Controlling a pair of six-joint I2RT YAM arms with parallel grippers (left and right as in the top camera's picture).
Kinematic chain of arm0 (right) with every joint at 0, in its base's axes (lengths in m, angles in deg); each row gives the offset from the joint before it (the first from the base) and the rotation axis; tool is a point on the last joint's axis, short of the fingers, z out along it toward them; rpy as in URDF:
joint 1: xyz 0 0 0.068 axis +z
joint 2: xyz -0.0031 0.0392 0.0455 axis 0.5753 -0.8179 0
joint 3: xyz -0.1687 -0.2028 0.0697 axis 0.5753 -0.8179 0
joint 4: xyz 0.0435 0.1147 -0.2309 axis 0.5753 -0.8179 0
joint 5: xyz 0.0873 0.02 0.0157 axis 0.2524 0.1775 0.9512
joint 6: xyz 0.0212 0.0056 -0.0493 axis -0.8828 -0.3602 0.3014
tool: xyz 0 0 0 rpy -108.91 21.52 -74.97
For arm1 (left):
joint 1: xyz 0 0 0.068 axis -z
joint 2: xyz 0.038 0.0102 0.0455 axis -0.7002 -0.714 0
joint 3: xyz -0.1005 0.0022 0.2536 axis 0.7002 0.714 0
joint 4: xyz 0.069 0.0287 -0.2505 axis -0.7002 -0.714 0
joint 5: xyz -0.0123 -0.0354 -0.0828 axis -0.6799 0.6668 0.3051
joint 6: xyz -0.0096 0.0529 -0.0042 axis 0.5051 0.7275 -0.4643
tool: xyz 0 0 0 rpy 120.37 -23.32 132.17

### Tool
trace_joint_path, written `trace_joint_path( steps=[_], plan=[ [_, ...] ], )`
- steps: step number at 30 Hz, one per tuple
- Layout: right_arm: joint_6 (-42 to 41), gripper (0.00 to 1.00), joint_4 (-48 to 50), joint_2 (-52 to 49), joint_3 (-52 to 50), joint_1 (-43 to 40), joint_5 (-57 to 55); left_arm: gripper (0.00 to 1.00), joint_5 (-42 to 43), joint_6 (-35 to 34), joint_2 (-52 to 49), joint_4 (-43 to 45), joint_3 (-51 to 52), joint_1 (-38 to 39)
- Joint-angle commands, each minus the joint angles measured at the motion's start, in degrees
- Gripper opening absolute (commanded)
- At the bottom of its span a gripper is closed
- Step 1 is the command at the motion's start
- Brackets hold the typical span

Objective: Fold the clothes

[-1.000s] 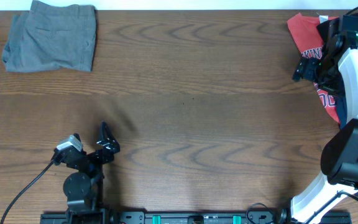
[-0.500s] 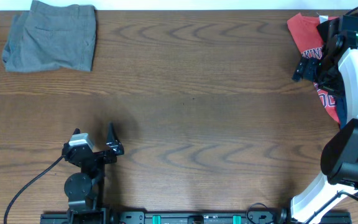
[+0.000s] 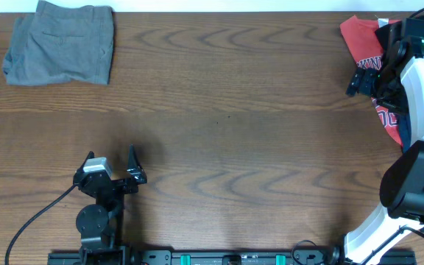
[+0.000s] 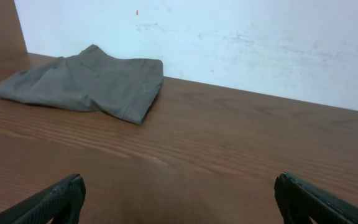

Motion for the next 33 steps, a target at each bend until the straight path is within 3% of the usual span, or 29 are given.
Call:
trace_joint_path(
  steps=[1,33],
  plan=[
    [-0.74,0.99,0.0,-0.24,0.52,-0.09,0.02,0.98,0.37,1.14,0.35,-1.7,1.14,0.17],
    [-0.74,0.99,0.0,2.14,0.35,0.92,0.0,0.98,0.37,1.14,0.35,-1.7,1.14,0.17]
  ],
)
